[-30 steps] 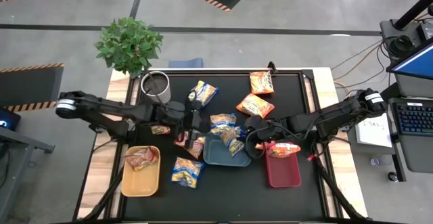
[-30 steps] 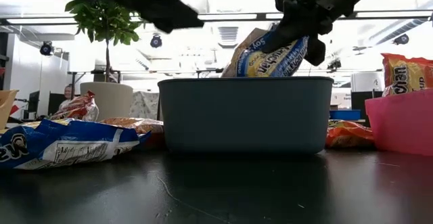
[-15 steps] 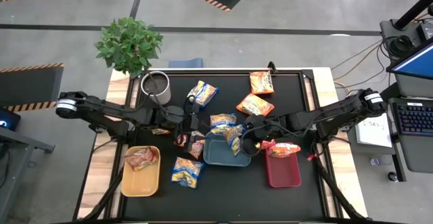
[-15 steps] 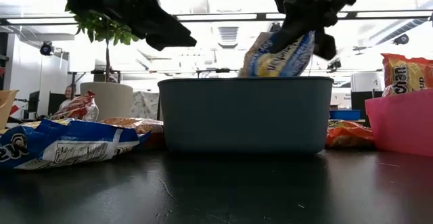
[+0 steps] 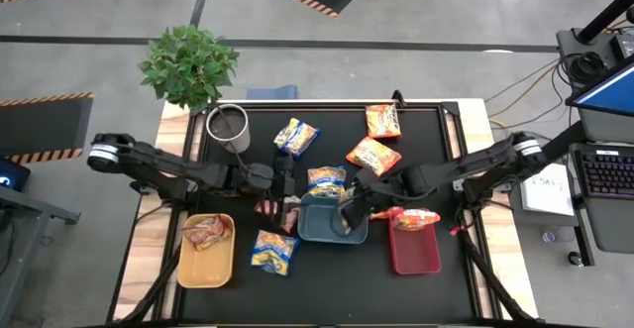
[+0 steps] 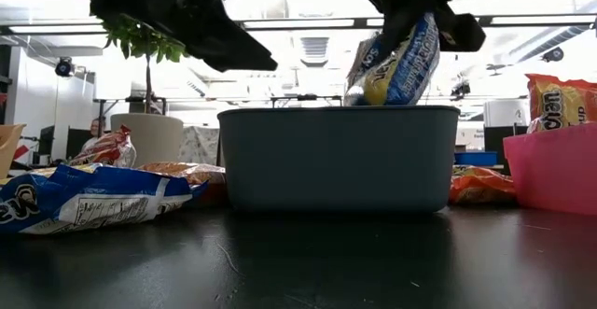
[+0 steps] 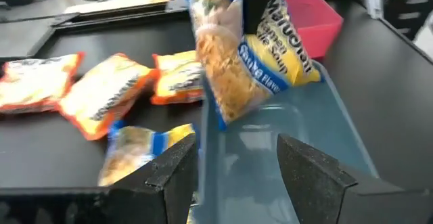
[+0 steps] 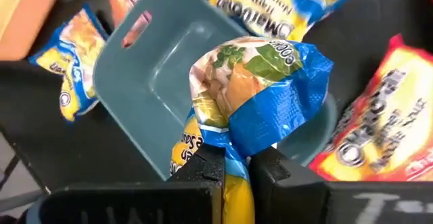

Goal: Sort Maruchan noodles
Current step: Adjust the blue noodle pack

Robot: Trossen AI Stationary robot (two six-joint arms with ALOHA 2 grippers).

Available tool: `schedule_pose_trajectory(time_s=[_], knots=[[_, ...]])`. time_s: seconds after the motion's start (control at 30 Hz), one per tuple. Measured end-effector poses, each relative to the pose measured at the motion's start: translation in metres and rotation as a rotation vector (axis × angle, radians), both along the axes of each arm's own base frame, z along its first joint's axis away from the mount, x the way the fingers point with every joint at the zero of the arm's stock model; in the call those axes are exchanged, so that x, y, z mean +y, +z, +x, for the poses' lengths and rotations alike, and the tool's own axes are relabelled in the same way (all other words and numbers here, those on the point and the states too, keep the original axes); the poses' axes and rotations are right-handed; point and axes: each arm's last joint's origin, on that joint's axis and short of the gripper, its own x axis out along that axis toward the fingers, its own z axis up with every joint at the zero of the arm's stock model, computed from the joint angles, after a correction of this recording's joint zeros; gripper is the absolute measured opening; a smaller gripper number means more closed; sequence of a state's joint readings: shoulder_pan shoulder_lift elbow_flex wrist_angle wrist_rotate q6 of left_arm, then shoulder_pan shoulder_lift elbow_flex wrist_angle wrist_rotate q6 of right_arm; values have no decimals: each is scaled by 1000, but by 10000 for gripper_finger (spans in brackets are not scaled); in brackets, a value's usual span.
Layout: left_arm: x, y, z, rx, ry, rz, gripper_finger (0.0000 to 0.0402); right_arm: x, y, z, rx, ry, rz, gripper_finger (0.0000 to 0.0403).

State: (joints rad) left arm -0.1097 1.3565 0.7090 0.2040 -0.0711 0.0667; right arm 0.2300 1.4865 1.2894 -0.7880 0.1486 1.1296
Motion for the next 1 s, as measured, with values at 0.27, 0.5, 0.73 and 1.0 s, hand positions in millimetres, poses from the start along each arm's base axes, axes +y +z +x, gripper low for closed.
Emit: schedule_pose_trajectory(time_s=[0.27, 0.5, 0.73, 1.0], knots=[[-13, -15, 17, -58, -61, 45, 166, 6, -18, 10, 213, -66, -60, 18], [-15, -30, 26, -48, -58, 40, 154, 8, -32, 16, 254, -42, -81, 18], [-15, -33, 27, -41, -49, 18, 146, 8, -41, 20, 279, -11, -134, 48], [-15, -30, 26, -50, -49, 16, 141, 8, -42, 18, 311, 35, -148, 111]])
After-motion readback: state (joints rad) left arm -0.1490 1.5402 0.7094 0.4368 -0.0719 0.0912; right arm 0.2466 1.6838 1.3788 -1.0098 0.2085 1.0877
